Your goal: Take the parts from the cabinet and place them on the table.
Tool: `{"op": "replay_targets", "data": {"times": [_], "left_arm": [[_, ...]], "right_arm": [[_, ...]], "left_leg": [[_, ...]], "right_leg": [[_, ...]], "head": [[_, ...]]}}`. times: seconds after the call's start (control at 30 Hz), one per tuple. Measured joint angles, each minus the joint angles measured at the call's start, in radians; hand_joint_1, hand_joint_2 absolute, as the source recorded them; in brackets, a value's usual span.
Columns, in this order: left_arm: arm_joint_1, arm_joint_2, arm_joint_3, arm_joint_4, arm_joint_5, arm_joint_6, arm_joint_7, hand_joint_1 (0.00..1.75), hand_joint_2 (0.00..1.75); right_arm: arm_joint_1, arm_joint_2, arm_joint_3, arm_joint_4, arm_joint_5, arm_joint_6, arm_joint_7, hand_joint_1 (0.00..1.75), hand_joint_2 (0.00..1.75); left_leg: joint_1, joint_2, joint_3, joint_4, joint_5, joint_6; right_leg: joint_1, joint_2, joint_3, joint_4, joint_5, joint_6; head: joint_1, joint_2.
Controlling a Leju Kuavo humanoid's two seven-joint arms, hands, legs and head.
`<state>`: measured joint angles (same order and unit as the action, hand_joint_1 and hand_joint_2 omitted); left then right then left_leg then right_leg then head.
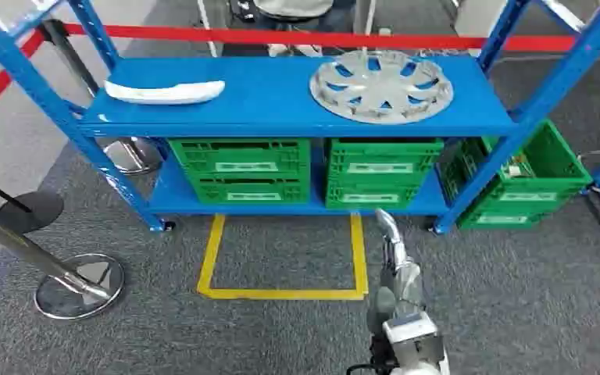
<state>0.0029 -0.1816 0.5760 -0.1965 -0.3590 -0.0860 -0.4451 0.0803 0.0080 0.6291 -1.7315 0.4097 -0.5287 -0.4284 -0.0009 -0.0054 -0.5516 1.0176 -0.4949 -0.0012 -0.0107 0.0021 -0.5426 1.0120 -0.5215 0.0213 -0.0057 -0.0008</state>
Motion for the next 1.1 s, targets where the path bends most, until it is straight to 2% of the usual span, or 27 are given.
{"op": "replay_targets", "data": {"times": [0.03, 0.1, 0.13, 0.2, 0.23, 0.27, 0.3, 0.33, 0.37, 0.4, 0.43, 0.47, 0.5, 0.53, 0.57, 0.6, 0.63, 0.67, 0.73, 0.77, 0.8, 0.83, 0.9, 0.93, 0.97, 1.07, 1.1], "left_arm": [[-0.002, -0.003, -0.002, 0.000, -0.001, 0.032, 0.013, 0.00, 0.00], [-0.005, -0.003, -0.003, 0.000, -0.008, 0.045, 0.020, 0.00, 0.00], [-0.006, -0.004, -0.005, 0.000, -0.010, 0.045, 0.020, 0.00, 0.00], [-0.007, -0.005, -0.009, 0.000, -0.010, 0.049, 0.023, 0.00, 0.00], [-0.007, -0.005, -0.011, 0.000, -0.010, 0.049, 0.023, 0.00, 0.00], [-0.006, -0.006, -0.012, 0.000, -0.010, 0.051, 0.024, 0.00, 0.00], [-0.005, -0.006, -0.014, 0.000, -0.010, 0.051, 0.025, 0.00, 0.00], [-0.006, -0.006, -0.016, 0.000, -0.010, 0.051, 0.025, 0.00, 0.00], [-0.007, -0.006, -0.018, 0.000, -0.010, 0.051, 0.025, 0.00, 0.00], [-0.007, -0.006, -0.019, 0.000, -0.010, 0.051, 0.025, 0.00, 0.00], [-0.008, -0.006, -0.019, 0.000, -0.010, 0.051, 0.025, 0.00, 0.00], [-0.010, -0.007, -0.020, 0.000, -0.010, 0.051, 0.025, 0.00, 0.00], [-0.011, -0.006, -0.020, 0.000, -0.010, 0.051, 0.026, 0.00, 0.00], [-0.009, -0.007, -0.020, 0.000, -0.010, 0.051, 0.026, 0.00, 0.00], [-0.008, -0.009, -0.020, 0.000, -0.010, 0.051, 0.026, 0.00, 0.00], [-0.006, -0.011, -0.020, 0.000, -0.010, 0.052, 0.026, 0.00, 0.00], [-0.008, -0.011, -0.020, 0.000, -0.010, 0.052, 0.026, 0.00, 0.00], [-0.010, -0.012, -0.020, 0.000, -0.010, 0.052, 0.025, 0.00, 0.00], [-0.012, -0.014, -0.021, 0.000, -0.010, 0.052, 0.025, 0.00, 0.00], [-0.011, -0.013, -0.020, 0.000, -0.010, 0.052, 0.026, 0.00, 0.00], [-0.011, -0.013, -0.020, 0.000, -0.010, 0.052, 0.026, 0.00, 0.00], [-0.011, -0.014, -0.020, 0.000, -0.010, 0.052, 0.026, 0.00, 0.00], [-0.011, -0.016, -0.020, 0.000, -0.011, 0.052, 0.029, 0.00, 0.00], [-0.011, -0.017, -0.020, 0.000, -0.016, 0.052, 0.030, 0.00, 0.00], [-0.012, -0.017, -0.021, 0.000, -0.018, 0.052, 0.032, 0.00, 0.00], [-0.010, -0.021, -0.020, 0.000, -0.010, 0.058, 0.036, 0.00, 0.00], [-0.011, -0.020, -0.020, 0.000, -0.009, 0.060, 0.036, 0.00, 0.00]], "right_arm": [[0.003, 0.000, -0.001, 0.000, 0.002, -0.003, 0.002, 0.00, 0.00], [0.004, 0.000, 0.000, 0.000, 0.005, -0.006, 0.003, 0.00, 0.00], [0.004, 0.000, 0.000, 0.000, 0.006, -0.006, 0.003, 0.00, 0.00], [0.006, 0.000, 0.000, 0.000, 0.007, -0.006, 0.005, 0.00, 0.00], [0.007, 0.000, 0.000, 0.000, 0.008, -0.006, 0.005, 0.00, 0.00], [0.008, 0.000, 0.000, 0.000, 0.009, -0.006, 0.006, 0.00, 0.00], [0.009, 0.000, 0.000, 0.000, 0.010, -0.006, 0.006, 0.00, 0.00], [0.008, 0.000, 0.000, 0.000, 0.010, -0.006, 0.006, 0.00, 0.00], [0.008, 0.000, 0.000, 0.000, 0.011, -0.006, 0.006, 0.00, 0.00], [0.008, 0.000, 0.000, 0.000, 0.011, -0.006, 0.006, 0.00, 0.00], [0.008, 0.000, 0.000, 0.000, 0.011, -0.006, 0.006, 0.00, 0.00], [0.008, 0.000, 0.000, 0.000, 0.012, -0.006, 0.006, 0.00, 0.00], [0.007, 0.000, 0.000, 0.000, 0.011, -0.006, 0.007, 0.00, 0.00], [0.008, 0.000, -0.001, 0.000, 0.012, -0.006, 0.007, 0.00, 0.00], [0.007, 0.000, 0.000, 0.000, 0.012, -0.006, 0.007, 0.00, 0.00], [0.008, 0.000, 0.000, -0.002, 0.012, -0.006, 0.007, 0.00, 0.00], [0.005, 0.000, 0.000, -0.003, 0.013, -0.006, 0.007, 0.00, 0.00], [0.004, 0.000, 0.000, -0.003, 0.012, -0.006, 0.007, 0.00, 0.00], [0.008, 0.000, 0.000, -0.003, 0.012, -0.006, 0.008, 0.00, 0.00], [0.009, 0.000, 0.000, -0.002, 0.012, -0.006, 0.008, 0.00, 0.00], [0.009, -0.001, 0.000, -0.002, 0.012, -0.006, 0.008, 0.00, 0.00], [0.009, -0.001, 0.000, -0.002, 0.012, -0.006, 0.008, 0.00, 0.00], [0.008, -0.001, 0.000, -0.002, 0.013, -0.006, 0.008, 0.00, 0.00], [0.007, -0.001, 0.000, -0.002, 0.013, -0.006, 0.008, 0.00, 0.00], [0.006, 0.000, 0.001, -0.003, 0.014, -0.006, 0.008, 0.00, 0.00], [0.009, -0.001, 0.001, -0.003, 0.015, -0.007, 0.009, 0.00, 0.00], [0.008, 0.000, 0.001, -0.003, 0.016, -0.008, 0.009, 0.00, 0.00]], "left_leg": [[0.002, 0.000, 0.001, -0.001, 0.001, -0.003], [0.003, 0.001, -0.001, 0.013, -0.017, -0.015], [0.004, 0.002, -0.021, 0.053, -0.041, -0.021], [0.008, 0.002, -0.098, 0.213, -0.114, -0.029], [0.009, 0.002, -0.136, 0.284, -0.134, -0.031], [0.009, 0.002, -0.153, 0.311, -0.128, -0.031], [0.009, 0.002, -0.147, 0.291, -0.098, -0.030], [0.009, 0.002, -0.122, 0.230, -0.050, -0.027], [0.009, 0.002, -0.084, 0.140, 0.005, -0.022], [0.008, 0.002, -0.048, 0.052, 0.048, -0.017], [0.003, 0.002, -0.037, 0.041, 0.029, -0.013], [0.001, 0.002, -0.028, 0.015, 0.023, -0.007], [0.000, 0.002, -0.033, 0.014, 0.017, -0.003], [-0.001, 0.000, -0.035, 0.014, 0.017, -0.001], [0.003, 0.000, -0.032, 0.006, 0.019, 0.006], [0.009, 0.002, -0.023, -0.005, 0.022, 0.012], [0.009, 0.002, -0.020, -0.007, 0.021, 0.018], [0.009, 0.002, -0.021, -0.006, 0.021, 0.022], [0.007, 0.003, -0.021, -0.006, 0.019, 0.025], [0.005, 0.003, -0.021, -0.005, 0.018, 0.027], [0.004, 0.003, -0.019, -0.005, 0.017, 0.027], [0.004, 0.002, -0.016, -0.005, 0.016, 0.027], [0.004, -0.001, -0.008, -0.005, 0.011, 0.021], [0.001, -0.002, -0.007, -0.004, 0.008, 0.017], [-0.003, -0.003, -0.012, 0.002, 0.006, 0.013], [-0.002, -0.001, -0.012, -0.003, 0.012, 0.001], [-0.001, -0.001, -0.012, 0.002, 0.003, -0.006]], "right_leg": [[0.002, 0.001, -0.001, 0.000, 0.000, -0.002], [-0.007, -0.002, 0.006, -0.009, 0.005, -0.012], [-0.008, -0.004, 0.008, -0.010, 0.002, -0.018], [-0.008, -0.007, 0.009, -0.009, -0.001, -0.024], [-0.008, -0.007, 0.009, -0.009, -0.003, -0.025], [-0.008, -0.006, 0.012, -0.009, -0.005, -0.026], [-0.008, -0.004, 0.016, -0.009, -0.007, -0.026], [-0.008, -0.002, 0.022, -0.009, -0.011, -0.026], [-0.008, -0.001, 0.031, -0.009, -0.015, -0.023], [-0.008, -0.001, 0.037, -0.009, -0.021, -0.020], [-0.002, -0.001, 0.028, -0.008, -0.026, -0.012], [-0.002, 0.001, 0.032, -0.006, -0.026, -0.005], [-0.002, -0.002, 0.026, -0.007, -0.024, -0.001], [-0.003, -0.003, 0.027, -0.012, -0.022, 0.004], [-0.001, -0.004, 0.032, -0.016, -0.023, 0.012], [-0.003, -0.003, 0.026, -0.008, -0.036, 0.016], [-0.002, -0.003, 0.011, 0.027, -0.059, 0.017], [-0.002, -0.003, -0.024, 0.095, -0.091, 0.019], [-0.002, -0.003, -0.116, 0.265, -0.154, 0.023], [-0.002, -0.003, -0.145, 0.307, -0.155, 0.023], [-0.002, -0.003, -0.147, 0.296, -0.129, 0.022], [-0.002, -0.003, -0.128, 0.243, -0.086, 0.020], [-0.001, -0.003, -0.046, 0.061, 0.014, 0.012], [0.001, -0.003, -0.020, 0.012, 0.008, 0.007], [0.002, -0.002, -0.007, -0.008, 0.007, 0.004], [0.005, 0.002, -0.013, -0.002, 0.011, -0.006], [-0.004, -0.001, -0.008, -0.010, 0.016, -0.015]], "head": [[-0.001, 0.000], [-0.001, 0.000], [-0.010, 0.000], [-0.008, 0.000], [-0.008, 0.000], [-0.009, 0.000], [-0.009, 0.000], [-0.009, 0.000], [-0.008, 0.000], [-0.009, 0.000], [-0.008, 0.000], [-0.010, 0.000], [-0.006, 0.000], [-0.006, 0.000], [-0.008, 0.000], [-0.007, 0.000], [-0.001, 0.000], [0.002, 0.000], [0.002, 0.000], [0.003, 0.000], [0.002, 0.000], [0.002, 0.000], [0.003, 0.000], [0.002, 0.000], [0.002, 0.000], [0.001, 0.000], [0.002, 0.000]]}}
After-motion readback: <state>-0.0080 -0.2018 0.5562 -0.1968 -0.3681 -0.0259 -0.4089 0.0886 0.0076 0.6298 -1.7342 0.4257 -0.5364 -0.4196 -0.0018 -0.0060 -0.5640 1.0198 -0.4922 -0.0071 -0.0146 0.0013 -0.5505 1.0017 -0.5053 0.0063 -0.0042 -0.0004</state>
